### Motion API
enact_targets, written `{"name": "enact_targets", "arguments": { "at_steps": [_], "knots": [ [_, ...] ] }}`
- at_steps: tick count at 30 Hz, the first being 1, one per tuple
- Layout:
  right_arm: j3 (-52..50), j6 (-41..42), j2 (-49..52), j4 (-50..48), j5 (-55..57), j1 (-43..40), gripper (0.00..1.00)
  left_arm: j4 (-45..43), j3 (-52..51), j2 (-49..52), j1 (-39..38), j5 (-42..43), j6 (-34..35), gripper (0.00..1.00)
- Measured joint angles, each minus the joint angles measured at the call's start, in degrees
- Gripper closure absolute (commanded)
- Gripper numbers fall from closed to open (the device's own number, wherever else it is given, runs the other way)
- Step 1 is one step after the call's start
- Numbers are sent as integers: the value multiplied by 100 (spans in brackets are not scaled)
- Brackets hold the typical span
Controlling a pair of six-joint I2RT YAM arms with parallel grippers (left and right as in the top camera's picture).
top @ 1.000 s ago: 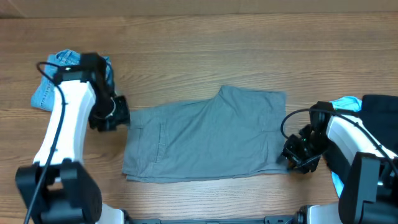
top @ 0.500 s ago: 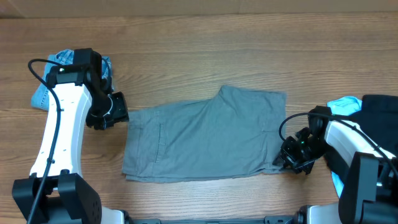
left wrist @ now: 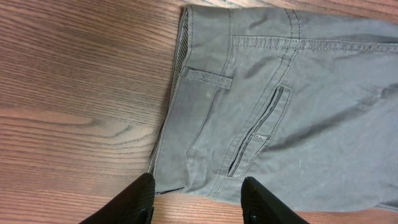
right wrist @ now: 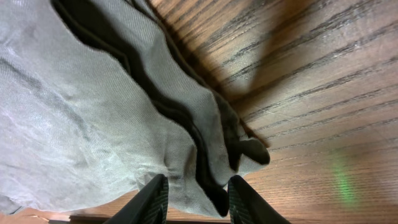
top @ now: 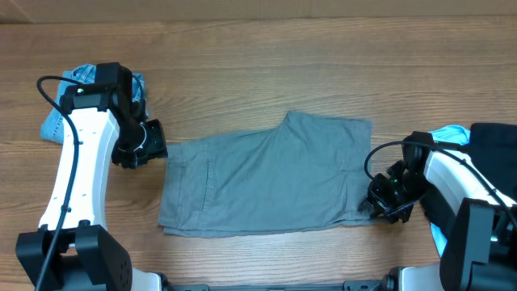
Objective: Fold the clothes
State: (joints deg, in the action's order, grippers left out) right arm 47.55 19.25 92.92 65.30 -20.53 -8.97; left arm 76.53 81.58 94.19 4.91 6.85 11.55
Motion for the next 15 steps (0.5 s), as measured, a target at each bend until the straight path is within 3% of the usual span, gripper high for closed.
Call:
{"name": "enact_targets", "arguments": {
  "at_steps": [3, 7, 9, 12, 15],
  "knots": [
    [2, -9, 0, 0, 2, 0, 83, -4, 0, 0, 0, 0, 2, 51],
    [4, -20, 0, 11, -2, 0, 94, -9, 0, 0, 0, 0, 0, 50],
    [9, -52, 0, 35, -24, -4, 94, -9, 0, 0, 0, 0, 0, 51],
    [144, -219, 2, 251, -35, -46, 82, -2, 0, 0, 0, 0, -17, 51],
    [424, -332, 0, 435, -20, -131, 89, 0, 0, 0, 0, 0, -87, 51]
  ]
}}
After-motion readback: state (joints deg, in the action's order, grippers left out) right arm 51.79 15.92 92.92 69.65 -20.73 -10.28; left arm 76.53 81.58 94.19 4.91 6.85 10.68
